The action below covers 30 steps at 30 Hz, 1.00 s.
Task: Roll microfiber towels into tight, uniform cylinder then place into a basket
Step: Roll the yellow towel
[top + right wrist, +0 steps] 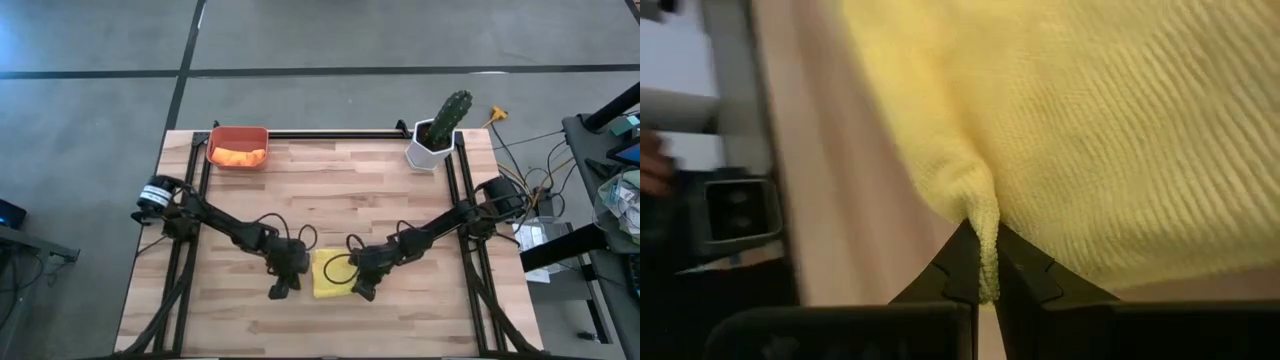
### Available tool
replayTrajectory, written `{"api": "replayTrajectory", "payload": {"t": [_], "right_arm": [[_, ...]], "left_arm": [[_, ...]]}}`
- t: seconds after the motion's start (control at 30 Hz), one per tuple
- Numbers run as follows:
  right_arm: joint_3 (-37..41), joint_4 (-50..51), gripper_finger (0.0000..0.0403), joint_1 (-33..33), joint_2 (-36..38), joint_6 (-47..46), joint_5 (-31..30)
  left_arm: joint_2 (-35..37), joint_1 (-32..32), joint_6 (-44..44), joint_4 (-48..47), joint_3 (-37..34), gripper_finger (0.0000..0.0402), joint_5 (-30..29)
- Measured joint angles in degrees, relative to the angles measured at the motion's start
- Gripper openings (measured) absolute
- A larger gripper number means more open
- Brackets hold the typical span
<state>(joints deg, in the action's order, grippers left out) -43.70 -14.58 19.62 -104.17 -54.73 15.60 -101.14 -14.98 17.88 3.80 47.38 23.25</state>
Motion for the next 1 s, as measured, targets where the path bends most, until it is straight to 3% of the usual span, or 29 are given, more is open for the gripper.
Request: {"api": "replayTrajectory", "payload": {"t": [0.27, 0.47, 0.7, 0.83, 1.0], "right_arm": [[-0.05, -0.39, 0.0013, -0.18, -0.02, -3.02, 1.50], [0.80, -2.76, 0.0013, -1.03, -0.08, -8.58, 2.51], [9.70, -27.78, 0.0013, -4.20, -0.23, -26.92, 4.54], [14.10, -32.32, 0.0013, -5.57, 0.04, -32.69, 5.71], [15.27, -32.13, 0.0013, -5.66, 0.14, -33.10, 5.57]], "left_arm": [[0.95, 0.12, -0.75, -3.86, -0.23, 0.0012, 2.20], [7.70, -0.43, -3.87, -0.72, -0.05, 0.0012, 3.04], [14.63, -0.89, -12.73, 2.05, -0.08, 0.0026, -8.35], [14.24, -0.87, -18.08, 2.75, -0.18, 0.0056, -10.37], [10.54, -0.87, -20.98, 8.24, -0.30, 0.0102, -10.53]]}}
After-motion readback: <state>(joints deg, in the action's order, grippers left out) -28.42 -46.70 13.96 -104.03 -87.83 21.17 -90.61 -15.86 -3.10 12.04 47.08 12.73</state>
